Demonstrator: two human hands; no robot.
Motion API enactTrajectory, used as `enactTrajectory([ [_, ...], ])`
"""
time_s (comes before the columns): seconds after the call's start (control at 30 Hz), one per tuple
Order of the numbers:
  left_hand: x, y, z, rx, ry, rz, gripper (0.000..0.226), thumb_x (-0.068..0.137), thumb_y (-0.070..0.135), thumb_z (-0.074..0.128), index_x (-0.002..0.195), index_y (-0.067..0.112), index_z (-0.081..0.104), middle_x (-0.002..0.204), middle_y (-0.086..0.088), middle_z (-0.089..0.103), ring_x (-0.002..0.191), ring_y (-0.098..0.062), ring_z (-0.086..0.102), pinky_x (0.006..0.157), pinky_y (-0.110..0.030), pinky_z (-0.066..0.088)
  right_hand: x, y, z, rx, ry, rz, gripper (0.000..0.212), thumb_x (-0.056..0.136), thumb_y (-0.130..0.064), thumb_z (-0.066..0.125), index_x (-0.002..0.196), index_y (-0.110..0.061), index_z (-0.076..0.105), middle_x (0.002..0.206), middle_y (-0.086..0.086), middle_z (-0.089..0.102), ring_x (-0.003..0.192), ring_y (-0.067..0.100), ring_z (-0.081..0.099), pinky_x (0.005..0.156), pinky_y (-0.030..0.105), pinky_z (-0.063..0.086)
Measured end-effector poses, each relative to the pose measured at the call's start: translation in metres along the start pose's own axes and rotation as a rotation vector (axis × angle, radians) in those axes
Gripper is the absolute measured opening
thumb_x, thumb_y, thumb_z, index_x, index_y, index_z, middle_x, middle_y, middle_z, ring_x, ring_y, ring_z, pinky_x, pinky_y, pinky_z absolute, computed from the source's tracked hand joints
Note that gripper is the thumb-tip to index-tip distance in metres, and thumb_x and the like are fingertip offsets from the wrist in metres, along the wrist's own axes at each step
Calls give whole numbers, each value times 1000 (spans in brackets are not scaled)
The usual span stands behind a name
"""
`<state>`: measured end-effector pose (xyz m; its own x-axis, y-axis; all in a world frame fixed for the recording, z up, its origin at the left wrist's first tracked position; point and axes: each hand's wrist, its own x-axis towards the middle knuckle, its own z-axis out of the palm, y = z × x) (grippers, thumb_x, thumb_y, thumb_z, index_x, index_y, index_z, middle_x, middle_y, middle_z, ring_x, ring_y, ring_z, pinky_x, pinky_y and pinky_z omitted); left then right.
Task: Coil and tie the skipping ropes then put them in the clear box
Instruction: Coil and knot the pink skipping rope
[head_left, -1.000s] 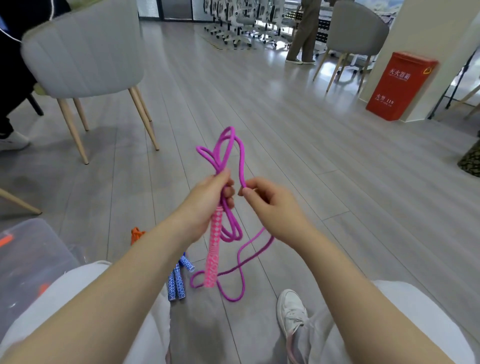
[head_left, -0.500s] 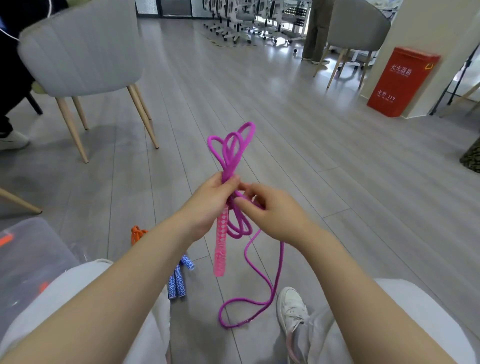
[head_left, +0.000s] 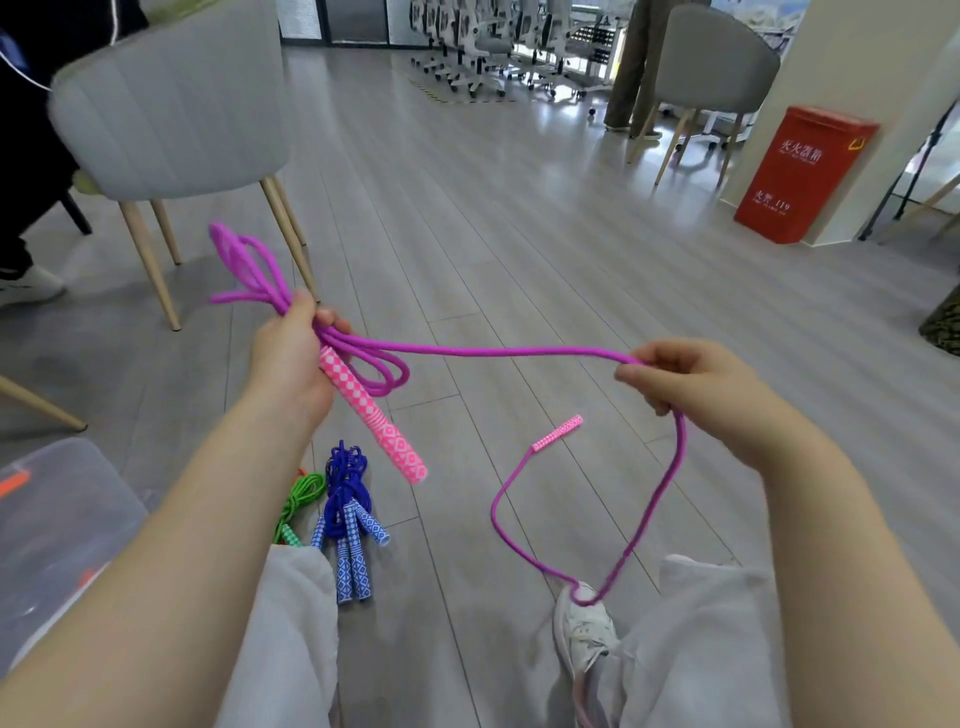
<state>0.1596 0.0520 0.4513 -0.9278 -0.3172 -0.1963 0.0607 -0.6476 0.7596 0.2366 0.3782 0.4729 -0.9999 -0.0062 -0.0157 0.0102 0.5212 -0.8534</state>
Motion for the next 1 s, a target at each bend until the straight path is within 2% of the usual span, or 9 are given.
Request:
enactTrajectory([
  [0.2,-40,-31,13,692,-340,114,14,103,23,43,94,17,52,79,2,64,56,-10,54,59,-27,47,0,-17,33,167,40,-94,19,97,-21,56,91,-15,73,64,3,49,60,16,45,61,33,41],
  [0.33,-64,-47,21,821,-545,43,16,103,26,44,110,17,54,93,7,75,63,-10,54,65,-25,50,6,-18,63,-44,48,-159,17,94,-29,59,83,-25,71,57,-6,44,52,9,39,56,28,34],
  [0.43,-68,-53,22,852,-610,26,13,101,27,48,101,20,59,85,4,71,65,-12,56,68,-32,48,9,-19,78,-113,25,-190,20,92,-41,58,84,-28,71,57,-9,50,53,7,44,56,30,38],
  [0.5,-68,-56,21,880,-674,9,15,101,28,49,101,19,61,85,-5,66,66,-14,56,68,-33,47,10,-17,84,-123,-7,-193,21,92,-43,56,87,-30,71,70,-11,67,68,7,62,68,36,52],
  [0.57,-70,-58,20,903,-734,-6,17,102,27,47,106,18,61,86,1,70,68,-14,55,67,-28,49,11,-15,89,-128,-6,-187,19,95,-36,54,88,-28,69,83,-12,74,84,6,69,80,40,56],
  [0.7,-69,-59,18,974,-796,-10,18,102,25,46,108,16,61,81,5,71,78,-14,59,80,-36,52,7,-15,91,-270,24,-206,19,98,-33,52,92,-25,68,68,-12,64,58,-1,56,57,19,40],
  [0.83,-64,-62,16,1021,-842,-108,20,101,18,46,112,4,56,71,3,56,72,-13,60,85,-42,53,6,-13,94,-336,42,-195,18,96,-33,53,86,-26,65,61,-8,56,53,5,48,53,24,34],
  [0.93,-61,-65,14,1174,-821,-35,18,101,25,47,109,12,56,77,2,56,71,-12,65,80,-40,55,8,-13,96,-322,25,-131,31,95,-35,55,65,-25,54,51,-9,45,48,7,40,51,23,30],
  [1.0,-57,-63,14,1161,-757,8,14,100,27,47,101,15,56,78,2,56,70,-12,65,74,-39,54,10,-14,95,-290,22,-90,39,94,-42,56,66,-16,52,52,-8,40,49,10,37,52,26,30],
])
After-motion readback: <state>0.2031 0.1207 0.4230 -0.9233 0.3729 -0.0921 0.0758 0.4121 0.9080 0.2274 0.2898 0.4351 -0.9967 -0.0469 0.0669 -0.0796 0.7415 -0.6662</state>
